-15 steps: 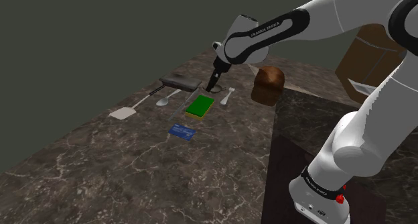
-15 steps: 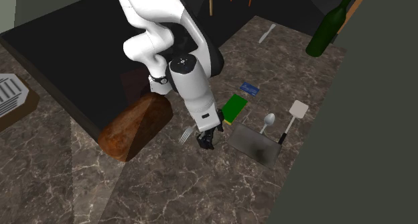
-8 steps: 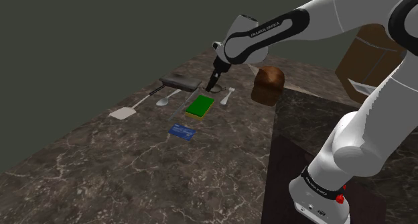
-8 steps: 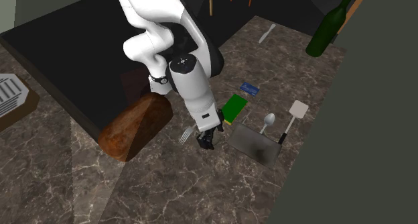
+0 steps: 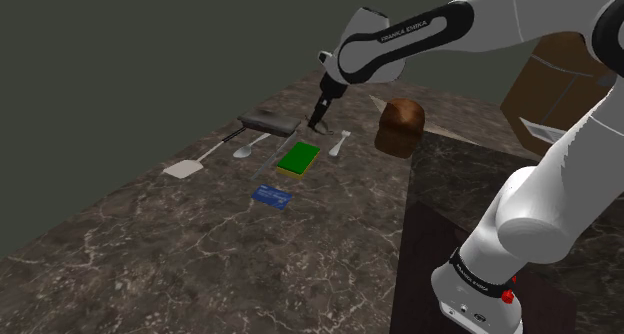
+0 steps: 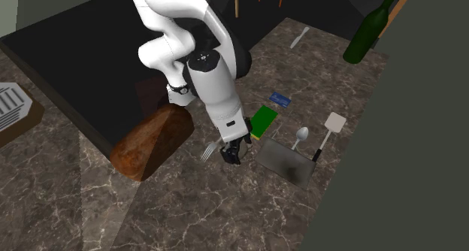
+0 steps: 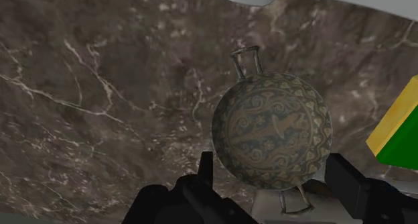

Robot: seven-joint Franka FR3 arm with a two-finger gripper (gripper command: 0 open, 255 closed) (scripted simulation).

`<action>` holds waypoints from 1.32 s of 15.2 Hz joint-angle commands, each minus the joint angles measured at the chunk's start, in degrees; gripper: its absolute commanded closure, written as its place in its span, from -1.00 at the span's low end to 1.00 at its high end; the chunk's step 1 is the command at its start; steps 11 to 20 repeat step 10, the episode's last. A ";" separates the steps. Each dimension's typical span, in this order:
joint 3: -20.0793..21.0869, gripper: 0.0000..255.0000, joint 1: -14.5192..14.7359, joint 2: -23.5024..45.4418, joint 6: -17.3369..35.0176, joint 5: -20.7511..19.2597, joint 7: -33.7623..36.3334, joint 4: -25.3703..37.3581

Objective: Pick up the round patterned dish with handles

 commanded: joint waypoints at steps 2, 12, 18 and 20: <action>0.00 1.00 -0.13 -1.05 -2.43 -0.54 0.56 1.38; 0.04 1.00 -0.32 -2.73 -7.15 -1.39 1.54 4.47; 0.04 1.00 -0.32 -2.73 -7.15 -1.39 1.54 4.47; 0.04 1.00 -0.32 -2.73 -7.15 -1.39 1.54 4.47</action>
